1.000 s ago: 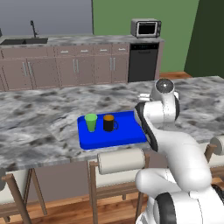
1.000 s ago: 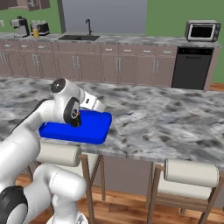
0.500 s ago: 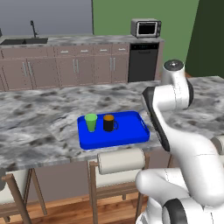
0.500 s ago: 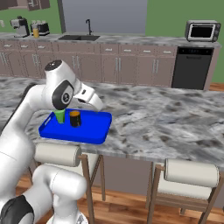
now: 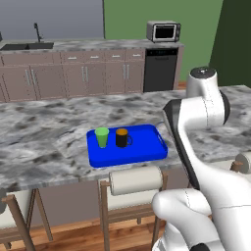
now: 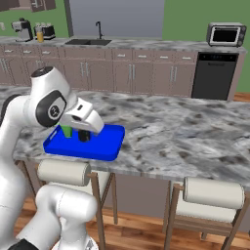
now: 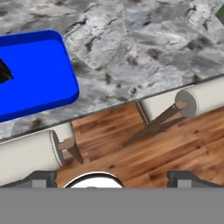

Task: There is a tray on the dining counter. Grab the cup, mug, and pitcher and place them on the tray. The pitcher may be placed next to the tray if it cannot fit the tray.

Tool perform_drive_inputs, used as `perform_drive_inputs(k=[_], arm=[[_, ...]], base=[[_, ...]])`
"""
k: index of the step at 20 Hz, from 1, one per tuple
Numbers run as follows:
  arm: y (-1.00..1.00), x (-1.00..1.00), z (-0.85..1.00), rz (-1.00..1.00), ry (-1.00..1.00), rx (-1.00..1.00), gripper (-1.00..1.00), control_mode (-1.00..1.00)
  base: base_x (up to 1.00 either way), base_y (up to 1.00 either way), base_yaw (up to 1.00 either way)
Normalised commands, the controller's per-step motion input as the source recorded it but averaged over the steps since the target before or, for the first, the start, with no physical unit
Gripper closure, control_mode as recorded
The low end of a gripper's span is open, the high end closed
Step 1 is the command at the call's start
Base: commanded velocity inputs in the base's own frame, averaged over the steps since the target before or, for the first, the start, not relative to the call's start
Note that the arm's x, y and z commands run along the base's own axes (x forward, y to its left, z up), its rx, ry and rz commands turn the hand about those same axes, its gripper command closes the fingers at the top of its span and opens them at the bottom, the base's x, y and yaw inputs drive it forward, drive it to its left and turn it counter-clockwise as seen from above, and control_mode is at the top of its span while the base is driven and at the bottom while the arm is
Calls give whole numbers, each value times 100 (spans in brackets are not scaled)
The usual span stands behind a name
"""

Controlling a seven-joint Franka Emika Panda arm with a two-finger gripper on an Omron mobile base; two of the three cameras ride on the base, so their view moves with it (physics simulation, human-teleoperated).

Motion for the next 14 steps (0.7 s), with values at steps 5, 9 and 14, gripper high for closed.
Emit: perform_drive_inputs(k=[5,9,14], arm=[[18,-57,31,0,5,0,-100,-100],[7,-62,18,0,3,3,-100,-100],[17,-30,1,3,0,12,-100,-100]], base=[[0,0,0],[0,0,0],[0,0,0]])
